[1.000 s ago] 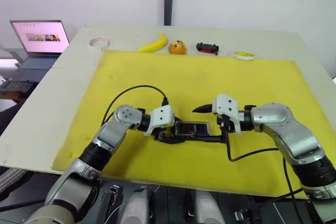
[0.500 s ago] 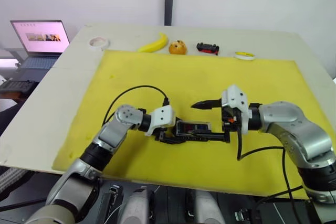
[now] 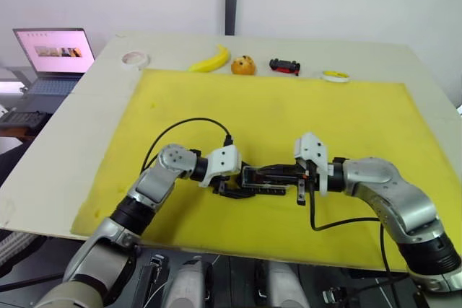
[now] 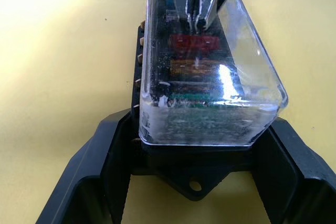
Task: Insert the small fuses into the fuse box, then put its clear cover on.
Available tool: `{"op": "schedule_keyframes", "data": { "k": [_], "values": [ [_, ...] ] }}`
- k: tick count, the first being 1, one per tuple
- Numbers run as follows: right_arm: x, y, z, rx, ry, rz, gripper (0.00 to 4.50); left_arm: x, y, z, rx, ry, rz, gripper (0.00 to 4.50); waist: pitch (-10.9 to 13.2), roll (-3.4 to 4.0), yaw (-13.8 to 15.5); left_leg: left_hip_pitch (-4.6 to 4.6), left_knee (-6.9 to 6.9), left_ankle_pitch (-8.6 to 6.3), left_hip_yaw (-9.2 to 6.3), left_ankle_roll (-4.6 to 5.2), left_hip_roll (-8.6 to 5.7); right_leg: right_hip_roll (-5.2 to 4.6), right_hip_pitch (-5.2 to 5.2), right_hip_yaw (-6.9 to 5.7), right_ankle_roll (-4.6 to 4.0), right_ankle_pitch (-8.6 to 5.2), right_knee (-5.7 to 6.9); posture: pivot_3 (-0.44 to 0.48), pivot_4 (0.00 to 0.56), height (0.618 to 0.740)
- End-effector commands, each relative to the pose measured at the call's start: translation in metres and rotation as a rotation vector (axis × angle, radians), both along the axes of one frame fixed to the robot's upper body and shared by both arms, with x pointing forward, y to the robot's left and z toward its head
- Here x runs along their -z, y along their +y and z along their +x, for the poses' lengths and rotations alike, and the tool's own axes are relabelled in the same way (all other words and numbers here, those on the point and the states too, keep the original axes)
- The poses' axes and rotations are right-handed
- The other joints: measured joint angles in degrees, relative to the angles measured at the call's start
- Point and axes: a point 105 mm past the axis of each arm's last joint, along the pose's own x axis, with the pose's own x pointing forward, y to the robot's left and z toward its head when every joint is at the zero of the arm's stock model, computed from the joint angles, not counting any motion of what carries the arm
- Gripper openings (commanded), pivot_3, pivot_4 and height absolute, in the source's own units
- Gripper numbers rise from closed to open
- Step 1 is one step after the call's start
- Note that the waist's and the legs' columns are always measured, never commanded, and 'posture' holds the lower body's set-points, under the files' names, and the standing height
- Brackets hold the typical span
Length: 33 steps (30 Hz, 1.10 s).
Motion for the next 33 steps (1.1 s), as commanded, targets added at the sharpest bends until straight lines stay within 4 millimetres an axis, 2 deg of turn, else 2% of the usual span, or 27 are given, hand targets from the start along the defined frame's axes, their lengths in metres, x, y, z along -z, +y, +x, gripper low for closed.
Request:
{"op": "schedule_keyframes", "data": {
  "k": [1, 8, 14, 24, 33],
  "values": [
    [0.019, -0.007, 0.005, 0.045, 0.052, -0.058, 0.06, -0.012, -0.006, -0.004, 0.046, -0.038, -0.033, 2.61, 0.00, 0.00, 0.03, 0.00, 0.00, 0.00, -0.01, 0.00, 0.00, 0.01, 0.00, 0.00, 0.00, 0.00, 0.00, 0.000, 0.150, 0.740],
    [0.034, -0.011, 0.002, 0.069, 0.124, -0.099, 0.06, -0.010, -0.005, -0.004, 0.046, -0.037, -0.028, 2.61, -0.01, 0.00, 0.00, 0.02, 0.00, 0.00, -0.01, 0.00, 0.01, 0.01, 0.02, 0.00, 0.00, 0.00, 0.00, 0.000, 0.150, 0.740],
    [0.056, -0.022, -0.002, 0.137, 0.260, -0.154, 0.06, -0.010, -0.005, -0.005, 0.047, -0.037, -0.029, 2.61, -0.05, -0.04, 0.04, 0.03, 0.00, 0.00, -0.03, 0.00, 0.02, 0.01, 0.05, -0.01, 0.00, 0.00, 0.00, 0.000, 0.150, 0.740],
    [0.083, -0.027, -0.008, 0.206, 0.372, -0.234, 0.06, -0.009, -0.006, -0.006, 0.050, -0.038, -0.031, 2.61, -0.60, -0.31, -0.01, 0.11, -0.03, -0.01, -0.03, 0.01, 0.04, 0.02, 0.13, -0.01, -0.01, -0.01, -0.02, 0.000, 0.150, 0.740],
    [0.084, -0.025, -0.008, 0.219, 0.382, -0.265, 0.06, -0.009, -0.007, -0.007, 0.055, -0.046, -0.030, 2.61, -1.08, -0.39, -0.06, 0.73, -0.18, -0.06, -0.06, 0.07, 0.11, 0.06, 0.74, -0.01, -0.25, -0.16, -0.22, 0.000, 0.150, 0.740]
  ]
}}
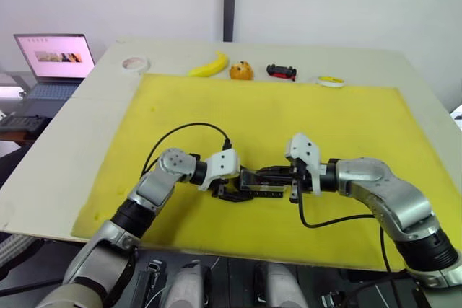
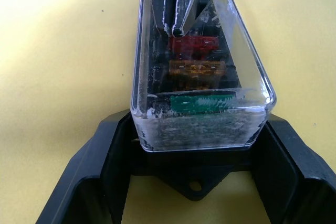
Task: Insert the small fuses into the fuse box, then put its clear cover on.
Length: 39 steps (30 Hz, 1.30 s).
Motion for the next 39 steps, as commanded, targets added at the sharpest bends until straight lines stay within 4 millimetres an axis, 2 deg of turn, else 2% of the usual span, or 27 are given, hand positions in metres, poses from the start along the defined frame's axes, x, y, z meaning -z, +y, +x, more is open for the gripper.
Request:
{"op": "schedule_keyframes", "data": {
  "k": [1, 7, 11, 14, 16, 18, 22, 25, 29, 32, 34, 36, 39],
  "values": [
    [0.067, -0.028, -0.012, 0.138, 0.268, -0.199, 0.06, -0.021, -0.010, -0.006, 0.078, -0.078, -0.052, 2.61, 0.00, 0.00, -0.01, 0.14, -0.06, -0.01, 0.00, 0.00, 0.01, -0.01, 0.12, 0.00, -0.03, -0.02, -0.05, 0.000, 0.150, 0.740],
    [0.056, -0.027, -0.007, 0.146, 0.201, -0.173, 0.06, -0.022, -0.010, -0.005, 0.077, -0.080, -0.051, 2.61, -0.01, 0.00, 0.00, 0.18, -0.12, 0.00, 0.01, 0.00, 0.02, -0.04, 0.15, 0.00, -0.03, -0.02, -0.10, 0.000, 0.150, 0.740],
    [0.032, -0.019, -0.003, 0.126, 0.096, -0.073, 0.06, -0.021, -0.009, -0.005, 0.077, -0.078, -0.049, 2.61, -0.01, 0.00, 0.04, 0.17, -0.13, -0.01, 0.02, 0.00, 0.01, -0.07, 0.14, 0.00, -0.03, -0.02, -0.11, 0.000, 0.150, 0.740],
    [-0.007, -0.014, 0.000, 0.113, -0.068, 0.050, 0.06, -0.018, -0.009, -0.004, 0.073, -0.074, -0.047, 2.61, 0.01, -0.01, 0.11, 0.13, -0.15, -0.01, 0.02, 0.00, 0.01, -0.07, 0.12, 0.00, -0.03, -0.02, -0.18, 0.000, 0.150, 0.740],
    [-0.031, -0.018, -0.004, 0.119, -0.124, 0.109, 0.06, -0.016, -0.009, -0.004, 0.071, -0.071, -0.044, 2.61, 0.09, 0.10, 0.12, 0.07, -0.18, -0.01, 0.02, 0.00, 0.01, -0.08, 0.09, -0.01, -0.03, -0.01, -0.22, 0.000, 0.150, 0.740],
    [-0.049, -0.030, -0.020, 0.068, -0.175, 0.086, 0.06, -0.014, -0.008, -0.005, 0.072, -0.067, -0.042, 2.61, 0.17, 0.25, 0.30, -0.07, -0.17, 0.00, 0.05, 0.00, -0.02, -0.13, -0.03, -0.01, -0.03, -0.01, -0.23, 0.000, 0.150, 0.740],
    [-0.059, -0.057, -0.045, 0.028, -0.175, -0.030, 0.06, -0.012, -0.009, -0.007, 0.090, -0.062, -0.043, 2.61, 0.20, 0.29, 0.21, -0.49, -0.15, 0.00, -0.01, 0.00, -0.06, -0.13, -0.28, -0.05, 0.12, 0.08, -0.40, 0.000, 0.150, 0.740],
    [-0.060, -0.078, -0.056, 0.053, -0.135, -0.093, 0.86, -0.010, -0.012, -0.007, 0.099, -0.062, -0.046, 2.61, 0.20, 0.28, 0.31, -0.51, -0.14, 0.00, -0.02, 0.00, -0.06, -0.11, -0.29, -0.08, 0.12, 0.08, -0.42, 0.000, 0.150, 0.740],
    [-0.062, -0.094, -0.068, 0.080, -0.111, -0.135, 2.85, -0.007, -0.015, -0.007, 0.109, -0.058, -0.041, 2.61, 0.20, 0.29, 0.38, -0.54, -0.10, 0.00, -0.02, 0.00, -0.06, -0.10, -0.29, -0.08, -0.01, 0.01, -0.45, 0.000, 0.150, 0.740],
    [-0.063, -0.096, -0.070, 0.102, -0.121, -0.133, 4.39, -0.001, -0.012, -0.007, 0.106, -0.039, -0.015, 2.61, 0.20, 0.28, 0.43, -0.55, -0.08, 0.00, -0.02, 0.00, -0.07, -0.10, -0.28, -0.08, 0.02, 0.02, -0.46, 0.000, 0.150, 0.740],
    [-0.064, -0.095, -0.071, 0.102, -0.128, -0.130, 4.50, 0.000, -0.004, -0.006, 0.098, -0.020, 0.008, 3.65, 0.20, 0.28, 0.42, -0.56, -0.06, 0.00, -0.02, 0.00, -0.08, -0.10, -0.28, -0.08, 0.02, 0.02, -0.46, 0.000, 0.150, 0.740],
    [-0.067, -0.094, -0.071, 0.097, -0.134, -0.129, 4.50, -0.001, 0.013, -0.005, 0.088, -0.019, 0.037, 4.45, 0.21, 0.27, 0.22, -0.56, -0.05, 0.00, -0.03, 0.00, -0.07, -0.10, -0.29, -0.08, 0.00, 0.01, -0.46, 0.000, 0.150, 0.740],
    [-0.072, -0.094, -0.072, 0.095, -0.142, -0.124, 4.50, -0.014, 0.047, -0.006, 0.072, -0.009, 0.058, 4.45, 0.22, 0.27, -0.25, -0.56, -0.06, -0.01, -0.03, 0.00, 0.01, -0.03, -0.36, -0.07, 0.02, 0.02, -0.43, 0.000, 0.150, 0.740]
  ]
}}
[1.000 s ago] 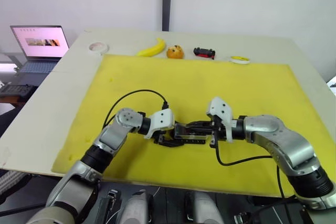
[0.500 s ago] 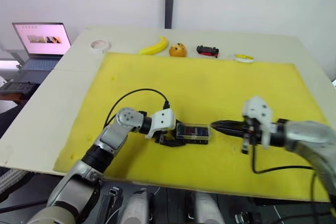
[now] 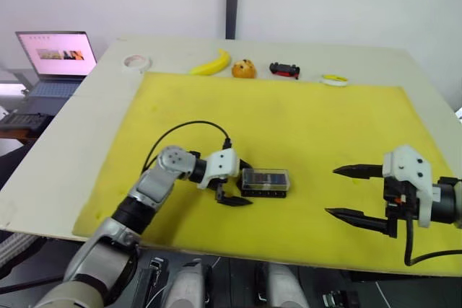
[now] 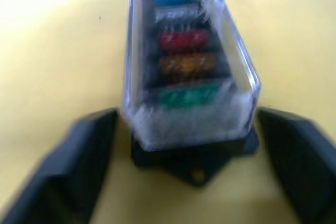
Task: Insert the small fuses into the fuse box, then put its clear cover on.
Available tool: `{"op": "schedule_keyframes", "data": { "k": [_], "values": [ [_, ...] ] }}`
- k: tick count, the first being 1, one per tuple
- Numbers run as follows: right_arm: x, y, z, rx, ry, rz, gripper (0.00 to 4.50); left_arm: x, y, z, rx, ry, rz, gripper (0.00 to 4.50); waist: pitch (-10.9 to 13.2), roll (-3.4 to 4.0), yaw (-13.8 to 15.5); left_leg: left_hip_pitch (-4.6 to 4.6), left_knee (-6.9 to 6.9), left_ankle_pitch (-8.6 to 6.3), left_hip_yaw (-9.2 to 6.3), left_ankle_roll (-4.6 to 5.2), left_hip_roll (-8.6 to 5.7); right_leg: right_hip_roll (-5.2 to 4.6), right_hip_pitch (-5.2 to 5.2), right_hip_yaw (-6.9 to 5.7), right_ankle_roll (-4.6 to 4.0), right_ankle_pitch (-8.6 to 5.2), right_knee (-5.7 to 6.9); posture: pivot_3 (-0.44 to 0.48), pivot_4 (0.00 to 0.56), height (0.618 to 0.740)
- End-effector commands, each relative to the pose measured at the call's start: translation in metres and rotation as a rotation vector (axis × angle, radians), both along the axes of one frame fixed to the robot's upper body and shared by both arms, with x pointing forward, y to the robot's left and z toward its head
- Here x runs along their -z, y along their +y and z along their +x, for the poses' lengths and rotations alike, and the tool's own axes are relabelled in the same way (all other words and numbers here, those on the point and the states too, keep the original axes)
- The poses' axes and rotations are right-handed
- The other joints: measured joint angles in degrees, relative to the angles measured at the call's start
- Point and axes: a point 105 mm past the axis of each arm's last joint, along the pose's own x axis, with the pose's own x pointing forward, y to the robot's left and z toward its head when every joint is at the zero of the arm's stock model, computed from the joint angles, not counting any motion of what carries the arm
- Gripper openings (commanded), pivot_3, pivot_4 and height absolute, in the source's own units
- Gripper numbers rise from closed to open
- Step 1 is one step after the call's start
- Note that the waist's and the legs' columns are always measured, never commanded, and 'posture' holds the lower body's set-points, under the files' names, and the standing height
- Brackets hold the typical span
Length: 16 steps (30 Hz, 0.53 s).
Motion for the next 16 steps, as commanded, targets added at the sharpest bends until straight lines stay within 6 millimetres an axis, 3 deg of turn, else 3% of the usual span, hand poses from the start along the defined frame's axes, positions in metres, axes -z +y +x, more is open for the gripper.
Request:
{"op": "schedule_keyframes", "data": {
  "k": [1, 7, 11, 16],
  "values": [
    [-0.015, -0.001, -0.002, -0.011, -0.053, -0.006, 4.50, -0.014, 0.041, -0.006, -0.007, 0.026, 0.033, 4.45, 0.01, 0.00, -0.22, 0.01, -0.01, 0.00, 0.03, 0.00, 0.06, 0.04, -0.03, 0.00, -0.02, -0.01, 0.02, 0.000, 0.150, 0.740],
    [-0.020, -0.014, -0.005, 0.005, -0.044, -0.011, 4.50, -0.071, 0.108, -0.030, -0.116, 0.115, 0.037, 4.45, 0.09, 0.02, 0.22, -0.14, -0.01, 0.01, 0.02, -0.02, 0.29, 0.23, -0.33, 0.02, -0.09, -0.03, 0.18, 0.000, 0.150, 0.740],
    [-0.025, -0.022, -0.010, 0.010, -0.025, -0.017, 4.50, -0.099, 0.131, -0.037, -0.221, 0.086, 0.015, 4.45, 0.13, 0.13, 0.72, -0.18, -0.01, 0.01, 0.07, -0.02, 0.05, -0.05, -0.26, 0.02, -0.11, -0.05, 0.03, 0.000, 0.150, 0.740],
    [-0.029, -0.025, -0.013, 0.002, -0.024, -0.023, 4.50, -0.104, 0.141, -0.044, -0.266, 0.099, -0.003, 4.45, 0.15, 0.10, 0.51, -0.17, -0.01, 0.01, 0.15, -0.02, 0.00, -0.09, -0.18, 0.03, -0.09, -0.04, -0.12, 0.000, 0.150, 0.740]
  ]
}}
